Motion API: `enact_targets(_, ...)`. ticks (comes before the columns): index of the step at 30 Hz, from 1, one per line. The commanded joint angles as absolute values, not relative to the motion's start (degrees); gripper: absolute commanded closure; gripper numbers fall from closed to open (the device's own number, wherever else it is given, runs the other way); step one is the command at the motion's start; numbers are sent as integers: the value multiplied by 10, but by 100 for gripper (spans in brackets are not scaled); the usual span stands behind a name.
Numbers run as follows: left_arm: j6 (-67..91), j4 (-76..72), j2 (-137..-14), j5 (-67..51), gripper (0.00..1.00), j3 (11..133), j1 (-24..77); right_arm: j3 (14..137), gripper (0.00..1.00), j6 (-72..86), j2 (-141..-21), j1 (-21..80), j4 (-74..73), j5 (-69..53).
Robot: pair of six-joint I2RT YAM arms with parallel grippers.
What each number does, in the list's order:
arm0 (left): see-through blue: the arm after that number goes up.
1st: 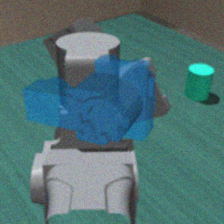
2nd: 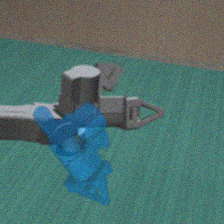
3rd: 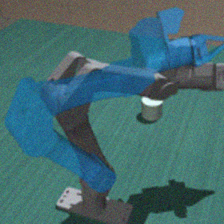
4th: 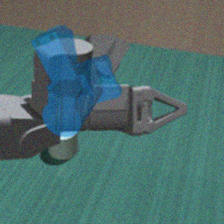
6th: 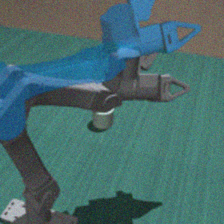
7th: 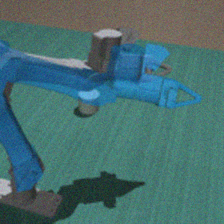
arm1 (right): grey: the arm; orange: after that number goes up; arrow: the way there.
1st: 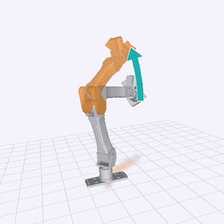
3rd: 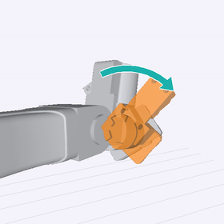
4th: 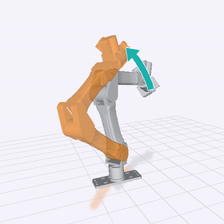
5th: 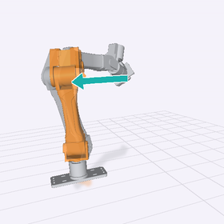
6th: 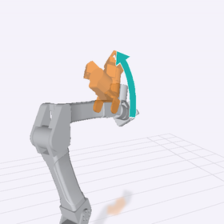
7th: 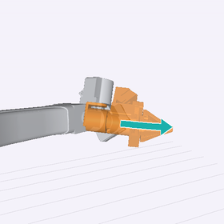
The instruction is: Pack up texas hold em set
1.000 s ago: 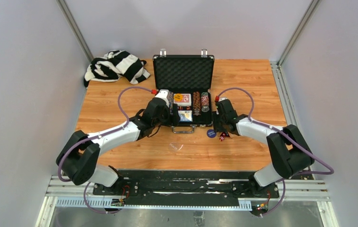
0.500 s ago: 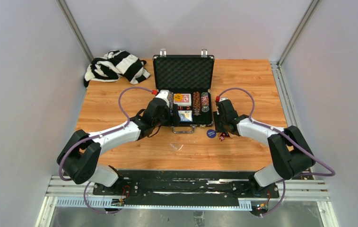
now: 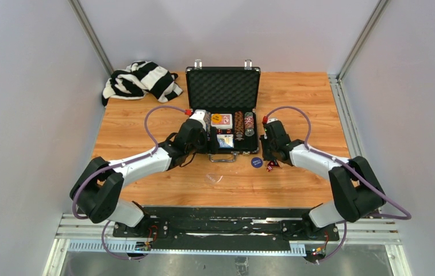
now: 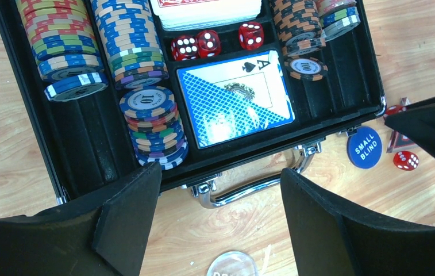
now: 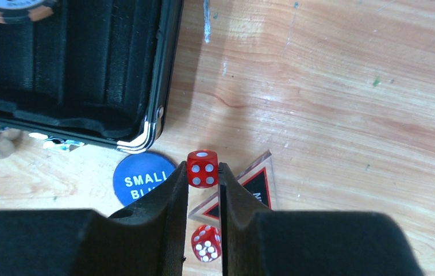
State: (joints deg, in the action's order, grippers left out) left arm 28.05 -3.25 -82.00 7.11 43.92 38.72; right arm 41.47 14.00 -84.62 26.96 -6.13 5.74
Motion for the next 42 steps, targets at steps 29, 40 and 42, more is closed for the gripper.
enact_targets(29,299,79,-643,119,21,386,318,866,91,110,-1132,368,-175,21)
enact_targets(40,293,69,-649,109,21,378,306,949,91,100,-1220,376,-199,13)
enact_targets(42,292,69,-650,111,21,376,305,949,91,100,-1222,376,-200,13)
